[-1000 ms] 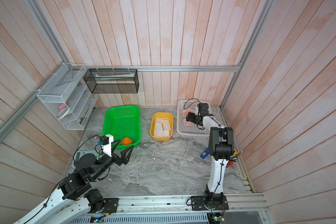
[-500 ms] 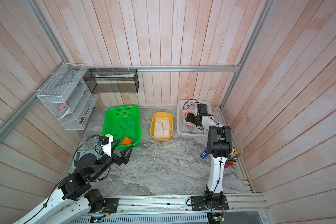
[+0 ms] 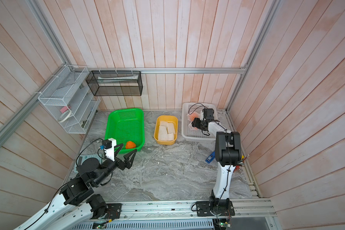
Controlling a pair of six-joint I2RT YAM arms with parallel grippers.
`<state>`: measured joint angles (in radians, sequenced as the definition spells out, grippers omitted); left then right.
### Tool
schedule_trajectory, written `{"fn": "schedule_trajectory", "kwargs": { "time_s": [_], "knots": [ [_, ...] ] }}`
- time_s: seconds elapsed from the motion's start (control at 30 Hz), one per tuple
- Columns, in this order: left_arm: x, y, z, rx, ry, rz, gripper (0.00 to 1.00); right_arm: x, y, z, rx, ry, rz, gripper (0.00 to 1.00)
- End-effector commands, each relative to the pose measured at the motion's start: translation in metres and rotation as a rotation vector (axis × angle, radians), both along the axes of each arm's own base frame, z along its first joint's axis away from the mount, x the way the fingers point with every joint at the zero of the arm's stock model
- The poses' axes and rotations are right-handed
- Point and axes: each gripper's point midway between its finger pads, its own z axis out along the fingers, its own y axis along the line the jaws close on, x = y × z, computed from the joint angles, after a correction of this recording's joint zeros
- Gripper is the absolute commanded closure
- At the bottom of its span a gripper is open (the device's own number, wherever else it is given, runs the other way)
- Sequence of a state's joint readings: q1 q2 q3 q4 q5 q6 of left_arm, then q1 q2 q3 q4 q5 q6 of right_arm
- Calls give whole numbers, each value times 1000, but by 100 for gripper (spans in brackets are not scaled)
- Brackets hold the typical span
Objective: Remove foam nets from oranges
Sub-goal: Pick up the orange from the basket, then place the orange at the center of the board.
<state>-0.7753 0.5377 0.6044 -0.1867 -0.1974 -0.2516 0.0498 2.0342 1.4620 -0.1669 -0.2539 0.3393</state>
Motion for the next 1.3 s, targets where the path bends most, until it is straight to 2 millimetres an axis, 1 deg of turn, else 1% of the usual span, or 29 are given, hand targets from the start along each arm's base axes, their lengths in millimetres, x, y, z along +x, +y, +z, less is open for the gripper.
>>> {"fn": "schedule_trajectory", "kwargs": {
  "time_s": [0.0,0.1,0.2,0.3,0.4,0.53,0.63,0.7,0.77,0.8,0.87,0.9,0.97,1.13,1.27],
  "knots": [
    [3,2,-8,9,10,20,0,5,2,39,-37,-133,8,34],
    [5,1,-11,17,14,26,0,0,-2,46,-59,-155,-3,37],
    [7,-1,-15,27,24,25,0,-7,0,60,-94,-195,12,37],
    [9,-3,-19,31,36,28,0,-16,6,77,-148,-241,36,37],
    [11,-3,-24,16,61,40,0,-27,16,93,-208,-278,67,37],
    [11,-6,-29,0,84,32,0,-46,38,110,-274,-342,111,37],
    [12,-7,-31,-3,96,35,0,-63,60,121,-306,-384,170,37],
    [13,-6,-33,-7,108,46,0,-78,79,127,-316,-415,229,37],
    [13,-3,-36,-17,128,63,0,-100,104,132,-323,-461,321,37],
    [14,-2,-39,-19,139,72,0,-110,114,133,-324,-479,352,37],
    [13,0,-43,-32,160,85,0,-137,139,131,-322,-511,451,36],
    [13,1,-44,-38,167,89,0,-147,148,130,-321,-519,480,36],
    [12,1,-47,-49,181,83,0,-172,167,121,-315,-514,554,36],
    [11,13,-58,-55,234,146,0,-218,198,91,-262,-461,646,36],
    [7,13,-60,-60,244,130,0,-259,224,64,-244,-425,775,36]
  ]
}}
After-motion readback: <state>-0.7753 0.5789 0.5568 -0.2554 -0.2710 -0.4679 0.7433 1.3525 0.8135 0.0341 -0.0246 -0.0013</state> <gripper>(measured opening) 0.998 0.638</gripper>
